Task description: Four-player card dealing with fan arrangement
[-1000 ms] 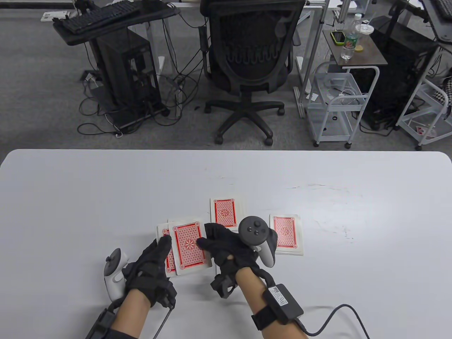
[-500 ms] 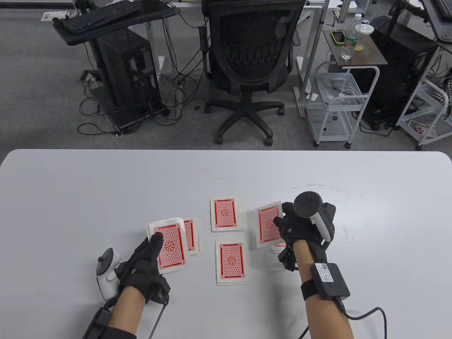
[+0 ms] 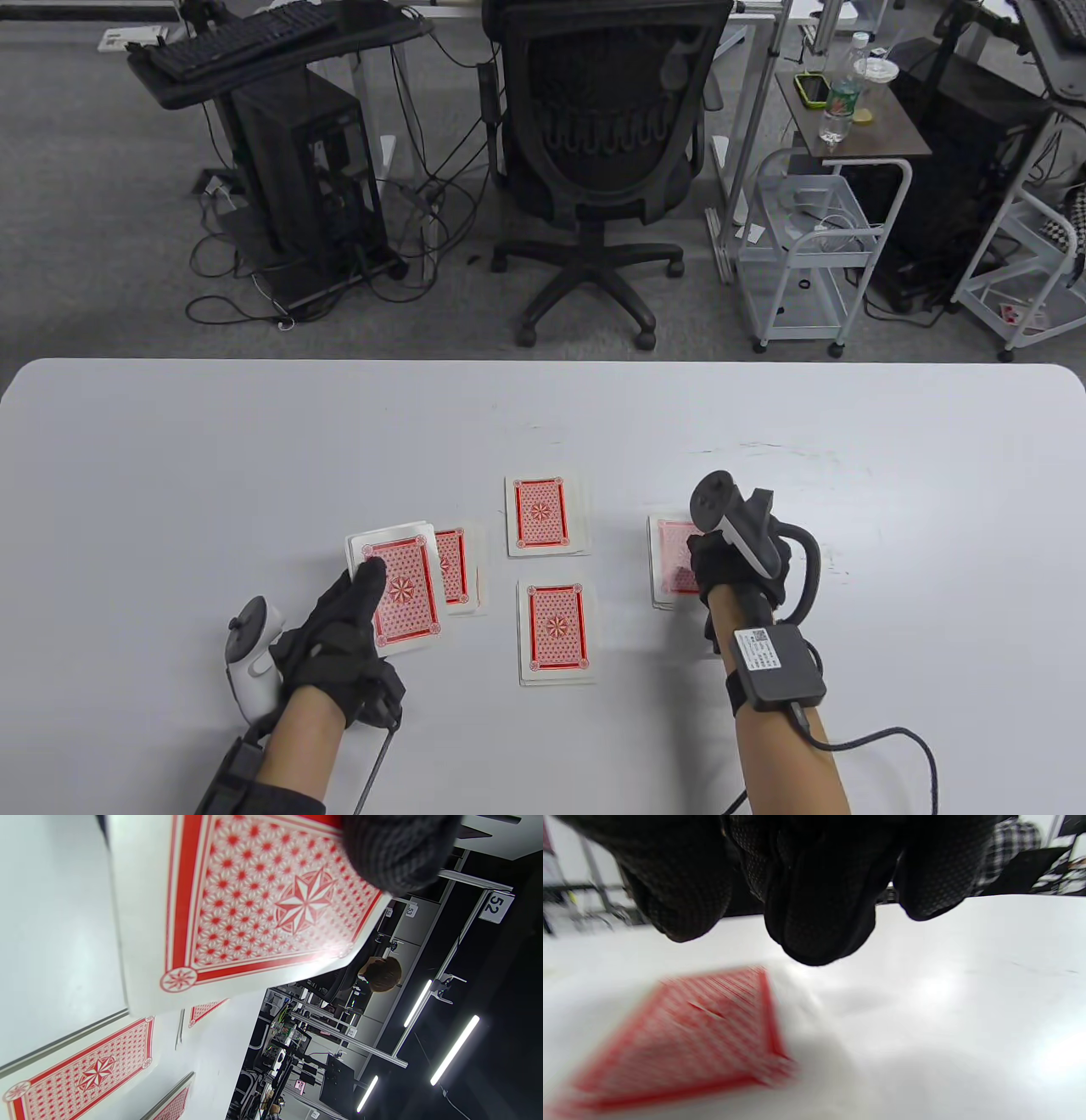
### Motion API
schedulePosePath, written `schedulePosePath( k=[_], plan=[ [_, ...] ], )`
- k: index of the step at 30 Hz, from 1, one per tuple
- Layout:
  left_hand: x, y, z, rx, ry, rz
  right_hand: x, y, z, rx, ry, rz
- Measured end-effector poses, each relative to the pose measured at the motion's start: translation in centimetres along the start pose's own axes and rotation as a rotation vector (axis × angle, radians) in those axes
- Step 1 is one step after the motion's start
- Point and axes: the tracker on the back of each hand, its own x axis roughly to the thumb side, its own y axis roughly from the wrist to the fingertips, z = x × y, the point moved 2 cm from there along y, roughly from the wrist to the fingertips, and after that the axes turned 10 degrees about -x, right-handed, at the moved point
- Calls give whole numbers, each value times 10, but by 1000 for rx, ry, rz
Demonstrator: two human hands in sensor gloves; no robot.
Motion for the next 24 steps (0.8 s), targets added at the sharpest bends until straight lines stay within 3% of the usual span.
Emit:
schedulePosePath(
  k=[3,6,9,14,16,20,24],
  plan=[
    [-1,0,-7,-14,10,-1,28,-24,-23,2,218,-82],
    [-3,0,-14,-28,24,2,63,-53,-28,39,447,-176],
    [-5,0,-22,-58,38,10,101,-82,-19,144,655,-278],
    [-8,0,-34,-100,56,11,146,-116,9,237,803,-405],
    [-11,1,-38,-111,66,18,155,-123,16,255,773,-422],
    [-12,1,-41,-96,93,24,156,-123,19,171,774,-362],
    [-13,3,-40,-129,54,29,145,-116,23,213,882,-329]
  ],
)
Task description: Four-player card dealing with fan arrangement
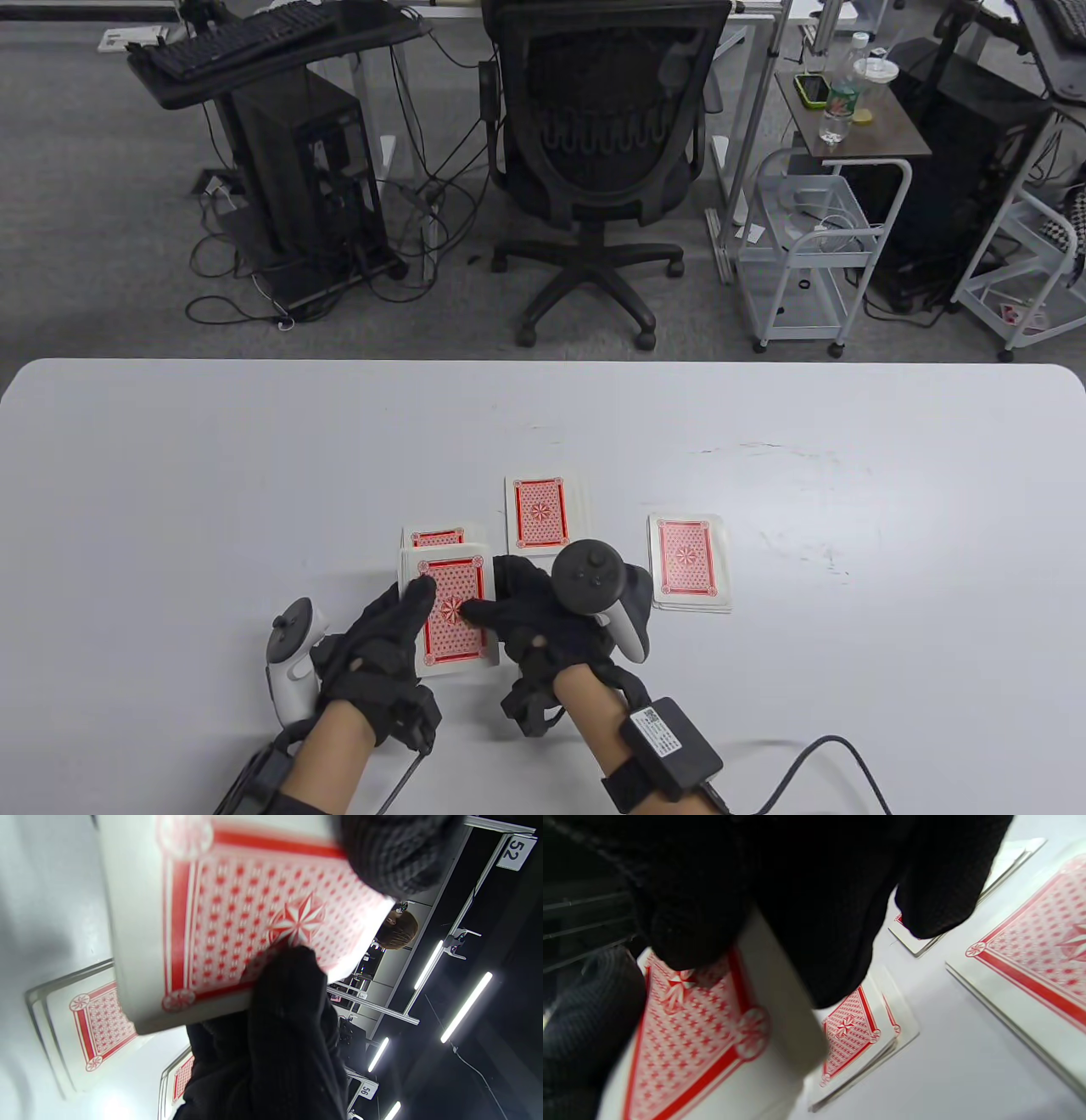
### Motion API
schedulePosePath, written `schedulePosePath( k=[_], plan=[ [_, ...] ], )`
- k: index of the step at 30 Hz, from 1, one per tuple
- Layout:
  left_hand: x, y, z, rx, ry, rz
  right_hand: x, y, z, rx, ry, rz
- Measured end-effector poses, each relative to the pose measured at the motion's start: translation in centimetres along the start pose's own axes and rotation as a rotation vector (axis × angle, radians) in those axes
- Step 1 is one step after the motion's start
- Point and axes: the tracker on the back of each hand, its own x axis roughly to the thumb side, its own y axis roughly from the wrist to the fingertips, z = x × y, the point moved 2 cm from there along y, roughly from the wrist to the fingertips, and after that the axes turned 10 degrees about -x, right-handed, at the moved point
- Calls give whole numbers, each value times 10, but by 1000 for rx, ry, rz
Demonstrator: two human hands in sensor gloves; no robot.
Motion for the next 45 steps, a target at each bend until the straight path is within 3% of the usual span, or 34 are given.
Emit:
schedulePosePath(
  k=[4,9,14,23,29,32,36,38,45],
  plan=[
    [1,1,2,-17,-34,-6,-14,3,-12,16,129,55],
    [3,-2,21,47,-16,-3,-31,7,-46,-8,54,85],
    [2,-3,32,87,-13,11,-48,4,-49,34,-244,139],
    [2,-4,31,92,-2,4,-52,5,-12,91,-975,144],
    [3,-4,30,82,0,5,-34,2,-22,46,-834,90],
    [3,-3,24,68,1,1,-16,0,-29,-14,-595,25],
    [2,-3,10,30,8,-3,-2,-4,-19,22,-196,-92],
    [1,-2,3,6,17,1,0,-6,-10,61,-91,-106],
    [0,-2,-6,-10,46,6,-2,-8,-1,27,-17,-51]
  ],
)
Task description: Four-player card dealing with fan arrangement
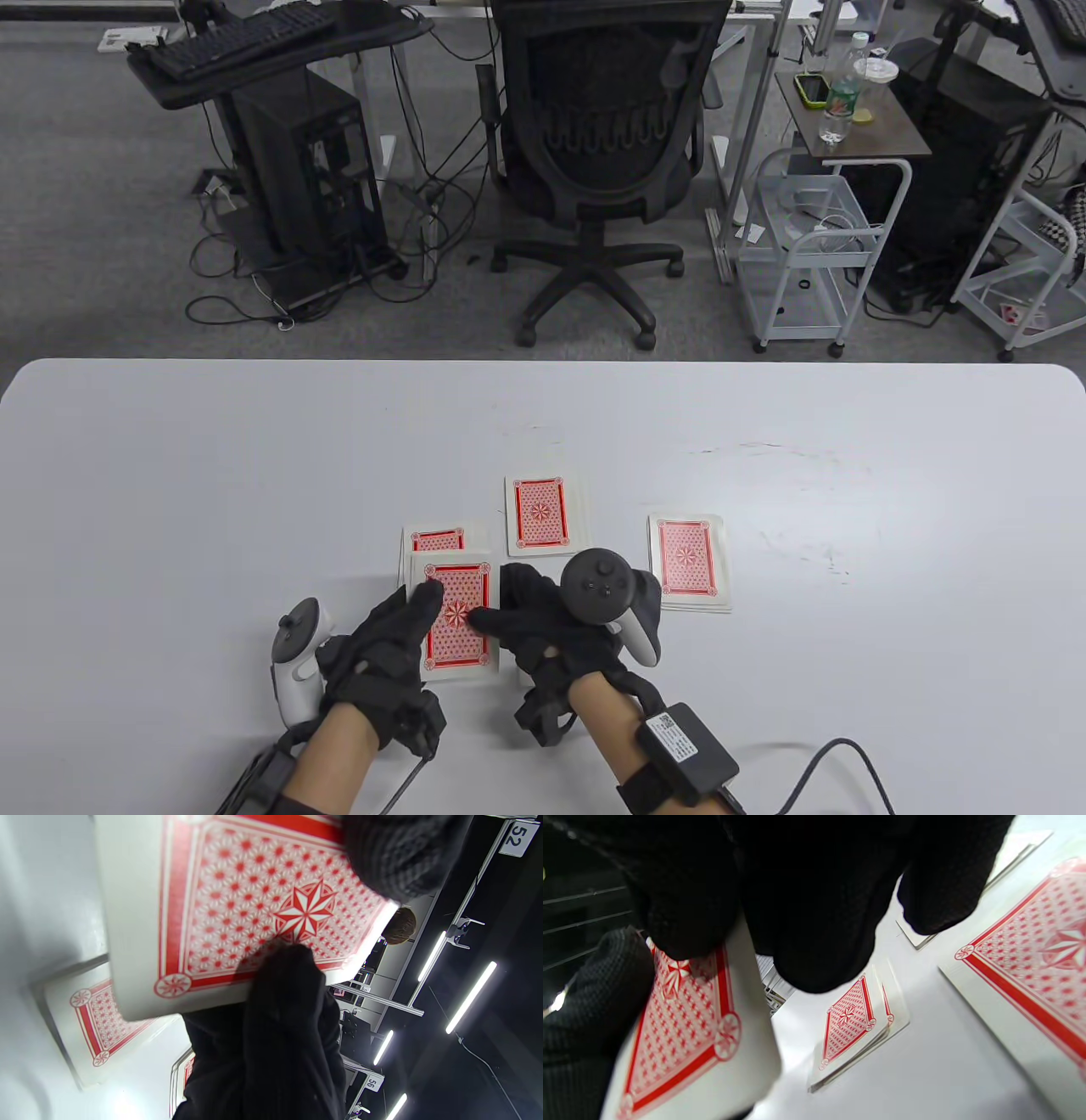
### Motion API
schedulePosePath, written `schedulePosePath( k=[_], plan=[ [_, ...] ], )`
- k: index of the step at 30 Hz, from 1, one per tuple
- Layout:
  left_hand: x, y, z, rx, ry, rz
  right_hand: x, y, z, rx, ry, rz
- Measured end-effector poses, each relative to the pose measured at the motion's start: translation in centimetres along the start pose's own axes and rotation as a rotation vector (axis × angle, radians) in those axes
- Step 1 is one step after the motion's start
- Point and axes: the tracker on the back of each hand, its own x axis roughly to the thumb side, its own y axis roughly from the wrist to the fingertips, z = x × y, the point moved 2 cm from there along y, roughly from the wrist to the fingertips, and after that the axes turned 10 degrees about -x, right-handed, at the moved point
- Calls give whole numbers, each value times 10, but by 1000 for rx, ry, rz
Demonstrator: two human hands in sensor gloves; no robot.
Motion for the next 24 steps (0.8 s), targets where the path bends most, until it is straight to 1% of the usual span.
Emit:
schedulePosePath(
  k=[2,4,6,8,11,14,15,16,18,19,22,24],
  plan=[
    [0,1,1,-22,-30,15,-1,2,-3,-17,38,-1],
    [0,1,3,-51,-68,27,-4,4,-4,2,80,15],
    [2,2,8,-46,-64,18,-4,7,-4,6,117,37],
    [5,1,16,-25,-56,19,1,13,-3,0,76,33],
    [10,-5,43,71,-103,-7,8,27,-3,-9,20,47],
    [14,-16,77,207,-113,-22,10,49,1,-17,-54,86],
    [15,-19,83,237,-117,-22,11,55,3,-16,-83,96],
    [15,-24,94,282,-131,-26,11,64,7,-26,-133,104],
    [15,-28,105,319,-164,-30,12,79,19,-19,-216,115],
    [15,-28,108,326,-174,-29,13,84,25,-9,-238,115],
    [14,-27,113,329,-185,-27,17,103,53,42,-365,132],
    [14,-24,112,311,-189,-24,18,113,72,77,-525,148]
  ],
)
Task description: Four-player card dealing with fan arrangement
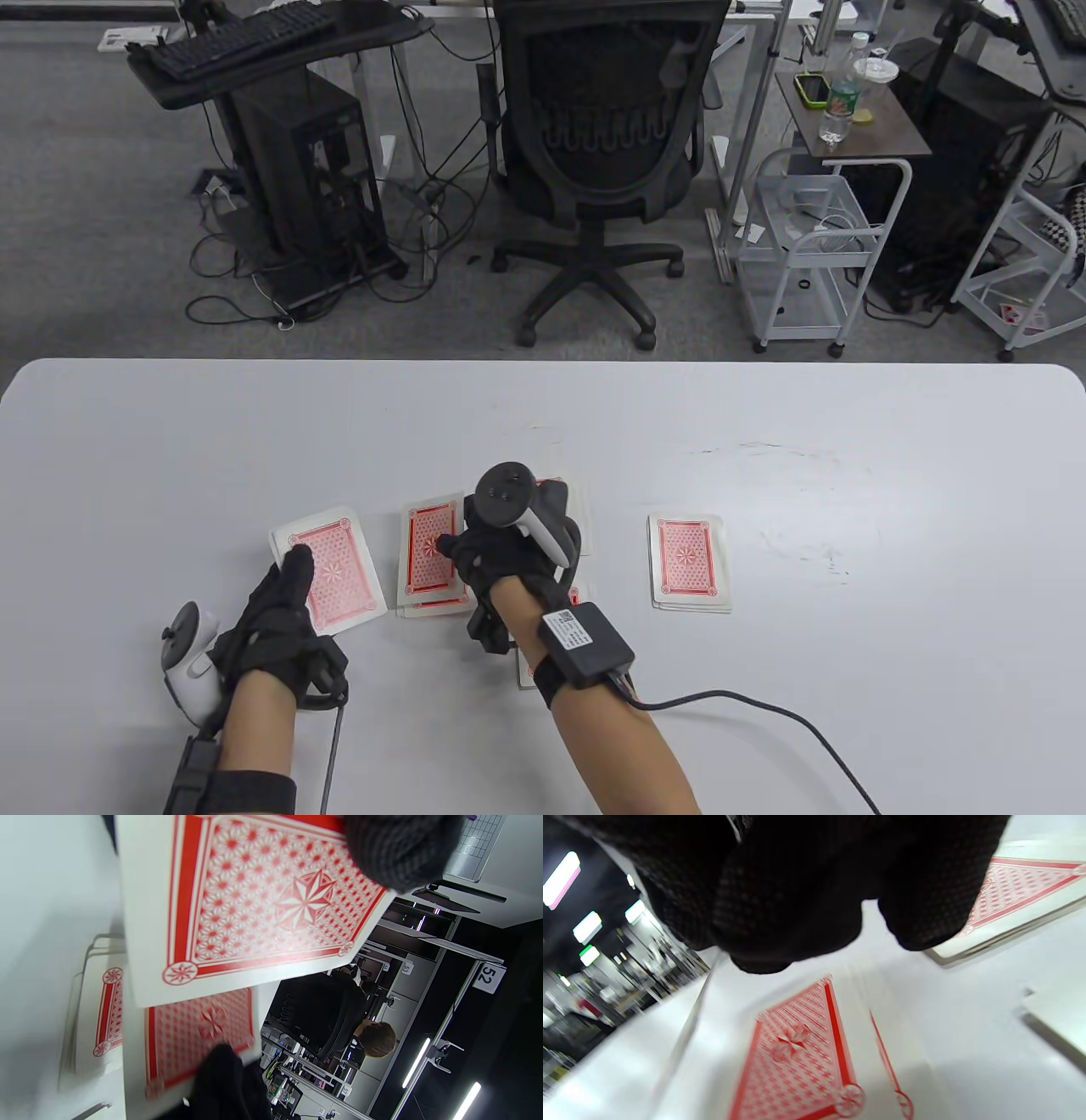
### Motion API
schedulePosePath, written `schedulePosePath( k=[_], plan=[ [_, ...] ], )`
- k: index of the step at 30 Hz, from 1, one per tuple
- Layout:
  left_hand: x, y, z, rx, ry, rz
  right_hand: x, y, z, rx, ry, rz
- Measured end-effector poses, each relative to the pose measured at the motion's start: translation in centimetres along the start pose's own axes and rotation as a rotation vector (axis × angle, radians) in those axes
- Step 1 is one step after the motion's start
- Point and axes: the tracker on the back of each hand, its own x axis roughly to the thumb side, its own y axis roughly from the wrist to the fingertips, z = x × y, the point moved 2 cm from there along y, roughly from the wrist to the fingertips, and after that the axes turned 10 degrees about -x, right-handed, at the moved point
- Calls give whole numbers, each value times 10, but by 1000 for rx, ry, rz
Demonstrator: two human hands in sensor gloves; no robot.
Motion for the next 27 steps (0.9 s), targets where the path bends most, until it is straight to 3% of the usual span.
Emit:
schedulePosePath(
  k=[7,11,19,23,27],
  plan=[
    [1,2,-7,-23,12,-5,12,9,34,31,-492,9],
    [1,3,-10,-33,15,-7,17,2,22,-8,-483,-41],
    [-7,5,-31,-111,36,15,5,-40,-37,-49,86,-152],
    [-14,2,-54,-193,25,28,-11,-67,-40,-30,283,-253],
    [-21,-3,-76,-261,45,26,-24,-82,-34,-78,348,-314]
  ],
)
